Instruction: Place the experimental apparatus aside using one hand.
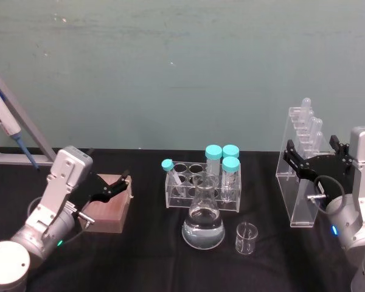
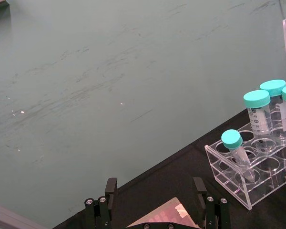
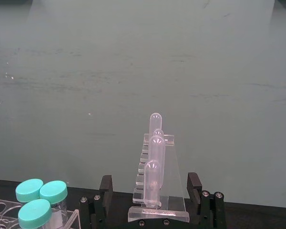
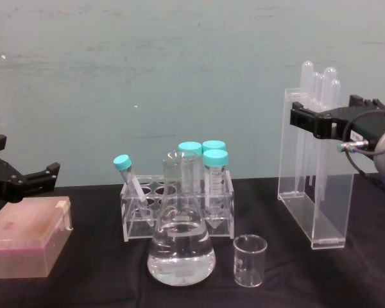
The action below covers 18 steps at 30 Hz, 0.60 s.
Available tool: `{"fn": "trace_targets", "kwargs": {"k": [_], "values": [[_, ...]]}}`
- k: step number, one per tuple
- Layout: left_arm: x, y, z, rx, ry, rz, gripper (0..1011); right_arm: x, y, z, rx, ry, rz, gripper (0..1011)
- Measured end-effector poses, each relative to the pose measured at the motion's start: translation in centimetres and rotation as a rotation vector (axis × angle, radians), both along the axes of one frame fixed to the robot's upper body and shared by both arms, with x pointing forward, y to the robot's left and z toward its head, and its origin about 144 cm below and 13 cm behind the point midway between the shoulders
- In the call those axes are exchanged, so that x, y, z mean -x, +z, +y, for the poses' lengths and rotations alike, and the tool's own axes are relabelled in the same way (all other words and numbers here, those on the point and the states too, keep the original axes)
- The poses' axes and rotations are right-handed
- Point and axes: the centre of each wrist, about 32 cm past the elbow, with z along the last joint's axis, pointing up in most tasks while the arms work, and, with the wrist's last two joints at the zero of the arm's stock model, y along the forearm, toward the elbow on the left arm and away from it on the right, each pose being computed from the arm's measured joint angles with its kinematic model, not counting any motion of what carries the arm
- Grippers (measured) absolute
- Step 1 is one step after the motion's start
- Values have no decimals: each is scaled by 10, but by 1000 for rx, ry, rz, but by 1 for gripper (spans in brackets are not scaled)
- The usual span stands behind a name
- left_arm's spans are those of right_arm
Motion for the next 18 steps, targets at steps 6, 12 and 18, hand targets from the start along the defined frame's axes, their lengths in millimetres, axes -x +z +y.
{"fn": "trace_targets", "kwargs": {"k": [6,12,18], "values": [[0,0,0,0,0,0,1000,-2,-1,0,2,3,0,1000],[0,0,0,0,0,0,1000,-3,-2,0,3,6,2,1000],[0,0,0,0,0,0,1000,-4,-2,0,3,7,2,1000]]}}
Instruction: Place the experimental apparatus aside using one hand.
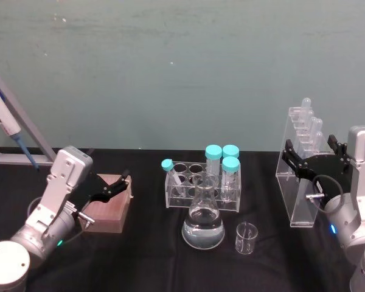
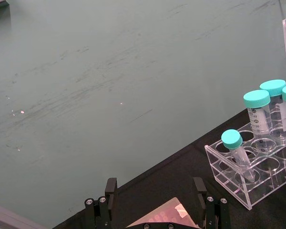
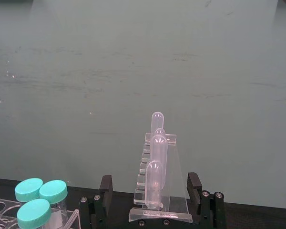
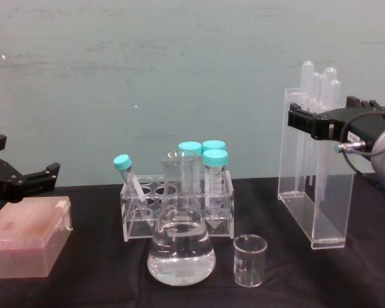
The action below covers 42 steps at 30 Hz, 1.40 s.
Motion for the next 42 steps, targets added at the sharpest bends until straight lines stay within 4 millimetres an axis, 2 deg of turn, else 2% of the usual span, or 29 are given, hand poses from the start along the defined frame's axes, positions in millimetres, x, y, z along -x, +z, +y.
{"fn": "trace_targets", "kwargs": {"k": [42], "values": [[0,0,0,0,0,0,1000,-6,0,-2,5,1,10,1000]]}}
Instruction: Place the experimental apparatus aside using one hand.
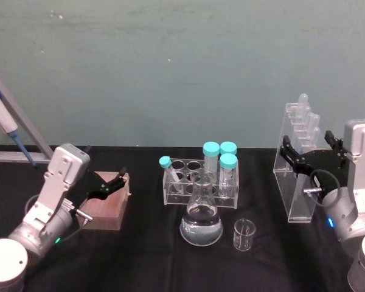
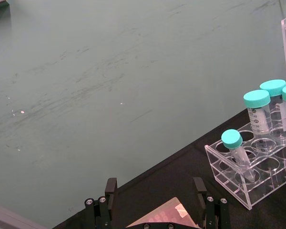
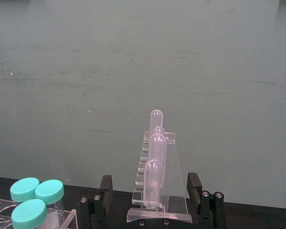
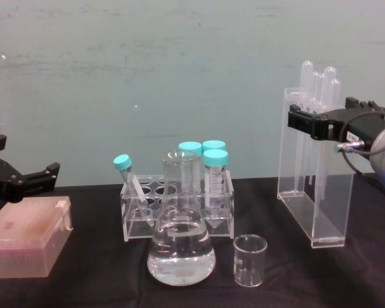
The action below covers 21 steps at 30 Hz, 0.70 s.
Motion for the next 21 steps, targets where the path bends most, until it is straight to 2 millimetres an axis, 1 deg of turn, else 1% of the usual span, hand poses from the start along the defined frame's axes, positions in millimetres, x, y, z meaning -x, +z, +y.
{"fn": "trace_targets", "kwargs": {"k": [21], "values": [[0,0,0,0,0,0,1000,-2,1,-1,-1,6,-10,1000]]}}
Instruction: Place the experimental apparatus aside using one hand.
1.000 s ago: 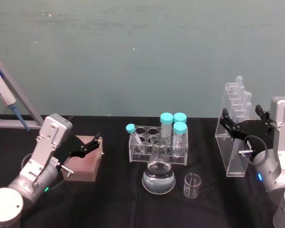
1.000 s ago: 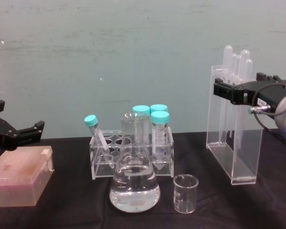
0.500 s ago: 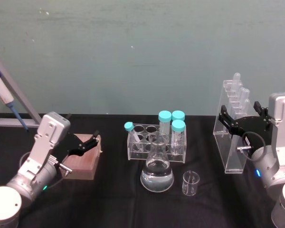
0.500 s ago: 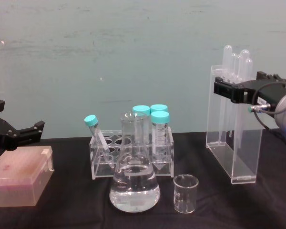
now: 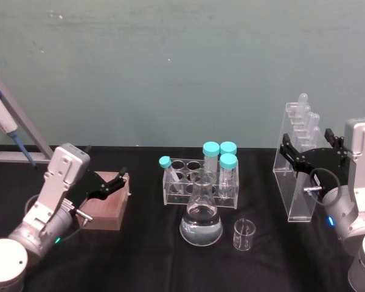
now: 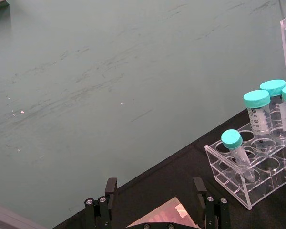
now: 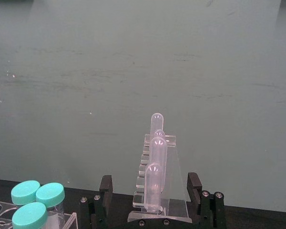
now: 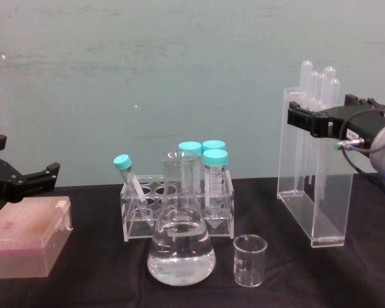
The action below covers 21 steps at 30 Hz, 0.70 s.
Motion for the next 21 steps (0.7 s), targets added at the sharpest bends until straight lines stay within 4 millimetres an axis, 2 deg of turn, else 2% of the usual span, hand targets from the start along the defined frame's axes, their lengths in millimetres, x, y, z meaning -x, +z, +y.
{"fn": "trace_targets", "kwargs": {"k": [21], "values": [[0,0,0,0,0,0,1000,0,0,0,1,-2,2,1000]]}}
